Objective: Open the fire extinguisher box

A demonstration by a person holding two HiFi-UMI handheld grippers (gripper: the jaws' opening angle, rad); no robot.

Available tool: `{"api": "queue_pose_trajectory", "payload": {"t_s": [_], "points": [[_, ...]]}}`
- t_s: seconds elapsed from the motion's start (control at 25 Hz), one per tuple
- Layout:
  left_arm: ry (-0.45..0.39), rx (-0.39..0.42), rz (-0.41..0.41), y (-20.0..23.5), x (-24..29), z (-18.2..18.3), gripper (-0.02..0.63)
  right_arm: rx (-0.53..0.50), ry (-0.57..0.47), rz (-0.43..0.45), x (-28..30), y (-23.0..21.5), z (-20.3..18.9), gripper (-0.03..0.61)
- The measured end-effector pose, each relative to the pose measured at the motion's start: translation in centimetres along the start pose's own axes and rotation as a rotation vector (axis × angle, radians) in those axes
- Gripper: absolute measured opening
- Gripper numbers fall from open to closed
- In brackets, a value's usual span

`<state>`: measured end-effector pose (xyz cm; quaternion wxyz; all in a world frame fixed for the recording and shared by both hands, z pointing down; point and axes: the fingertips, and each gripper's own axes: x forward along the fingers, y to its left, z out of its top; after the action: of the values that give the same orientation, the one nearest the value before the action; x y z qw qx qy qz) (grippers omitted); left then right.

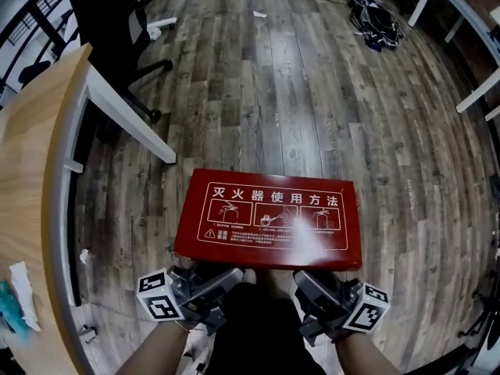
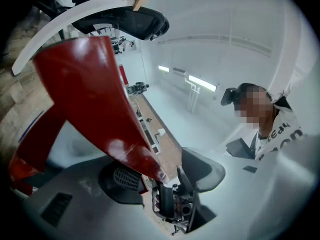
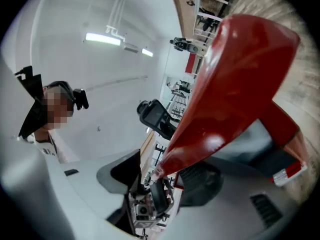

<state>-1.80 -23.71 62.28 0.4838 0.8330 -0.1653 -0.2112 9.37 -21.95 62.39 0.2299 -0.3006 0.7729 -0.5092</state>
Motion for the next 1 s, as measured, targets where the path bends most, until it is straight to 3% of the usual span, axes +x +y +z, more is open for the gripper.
{"api": "queue_pose_trajectory", "payload": {"t_s": [0.36,0.48,0.6,0.68,1.0], "points": [[0.035,0.022,-0.024,-3.2,2.7,3.7,0.196,-0.023,-0.075,0.017,1.8,4.3,4.9,0.238],[0.019,0.027,-0.002,-3.4,3.3,4.7,0.155,-0.002,-0.096,-0.025,2.3,4.3,5.8,0.189],[0.010,0.019,0.032,-3.3,3.7,5.6,0.099,0.041,-0.111,-0.063,2.8,4.4,6.5,0.080],[0.009,0.004,0.057,-3.2,4.2,6.4,0.061,0.062,-0.119,-0.073,3.3,4.8,7.3,0.069],[0.116,0.026,0.092,-3.3,7.0,10.1,0.052,0.131,-0.220,-0.130,6.0,5.3,11.1,0.062]]}}
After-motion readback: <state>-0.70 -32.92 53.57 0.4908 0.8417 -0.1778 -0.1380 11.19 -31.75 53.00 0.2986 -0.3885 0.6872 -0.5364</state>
